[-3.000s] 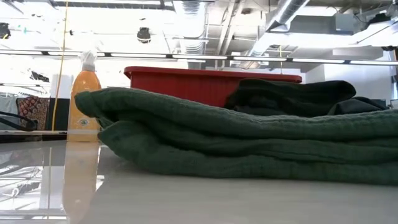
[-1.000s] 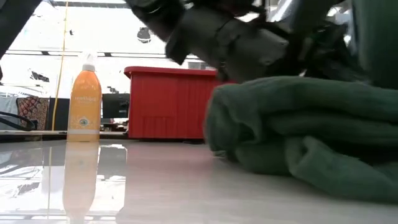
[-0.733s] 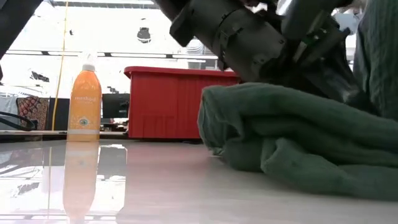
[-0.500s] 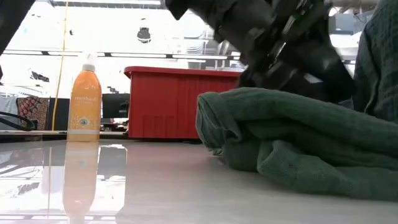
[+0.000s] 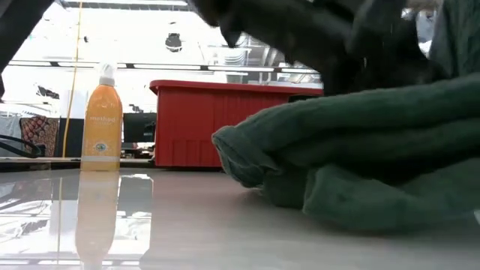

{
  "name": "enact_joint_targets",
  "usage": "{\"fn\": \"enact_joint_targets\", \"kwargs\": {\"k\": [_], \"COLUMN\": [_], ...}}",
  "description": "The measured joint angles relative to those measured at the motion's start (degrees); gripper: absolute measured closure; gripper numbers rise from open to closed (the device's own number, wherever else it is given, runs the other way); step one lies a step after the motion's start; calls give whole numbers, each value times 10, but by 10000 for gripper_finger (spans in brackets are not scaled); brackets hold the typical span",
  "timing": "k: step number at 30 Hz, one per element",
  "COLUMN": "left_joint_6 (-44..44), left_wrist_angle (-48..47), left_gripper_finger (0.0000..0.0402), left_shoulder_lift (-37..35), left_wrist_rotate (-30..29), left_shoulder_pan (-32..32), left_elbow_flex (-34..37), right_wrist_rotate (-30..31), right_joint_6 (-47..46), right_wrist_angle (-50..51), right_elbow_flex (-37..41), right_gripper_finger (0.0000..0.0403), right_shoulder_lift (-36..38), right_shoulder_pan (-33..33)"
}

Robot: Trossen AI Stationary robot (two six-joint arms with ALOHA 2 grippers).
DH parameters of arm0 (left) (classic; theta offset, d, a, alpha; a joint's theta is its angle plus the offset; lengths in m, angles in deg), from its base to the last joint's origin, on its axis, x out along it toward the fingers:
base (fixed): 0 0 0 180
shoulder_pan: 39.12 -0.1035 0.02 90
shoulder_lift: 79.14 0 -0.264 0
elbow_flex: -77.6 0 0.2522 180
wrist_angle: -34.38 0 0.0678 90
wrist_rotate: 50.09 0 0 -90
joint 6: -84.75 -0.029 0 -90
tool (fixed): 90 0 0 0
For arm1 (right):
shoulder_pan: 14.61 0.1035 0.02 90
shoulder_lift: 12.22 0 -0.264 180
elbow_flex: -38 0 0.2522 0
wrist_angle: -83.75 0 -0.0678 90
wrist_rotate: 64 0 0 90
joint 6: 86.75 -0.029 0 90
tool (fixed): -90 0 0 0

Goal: Fold Laundry from Bin
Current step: Fold the green polo shirt

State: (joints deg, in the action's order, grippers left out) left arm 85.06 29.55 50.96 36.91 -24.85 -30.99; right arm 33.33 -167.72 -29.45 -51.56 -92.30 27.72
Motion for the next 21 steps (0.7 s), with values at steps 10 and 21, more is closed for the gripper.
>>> {"fn": "enact_joint_targets", "kwargs": {"k": [10, 21], "left_joint_6": [63, 80], "left_wrist_angle": [83, -85], "left_gripper_finger": [246, 246], "left_shoulder_lift": [90, 19], "left_wrist_rotate": [47, 84], "left_shoulder_pan": [-5, -38], "left_elbow_flex": [-63, -65], "right_wrist_rotate": [-51, -100], "right_joint_6": [-18, -11], "right_wrist_angle": [43, 66], "right_elbow_flex": [-19, -19], "right_gripper_finger": [367, 367], "right_shoulder_lift": [0, -6], "right_shoulder_pan": [-5, -41]}}
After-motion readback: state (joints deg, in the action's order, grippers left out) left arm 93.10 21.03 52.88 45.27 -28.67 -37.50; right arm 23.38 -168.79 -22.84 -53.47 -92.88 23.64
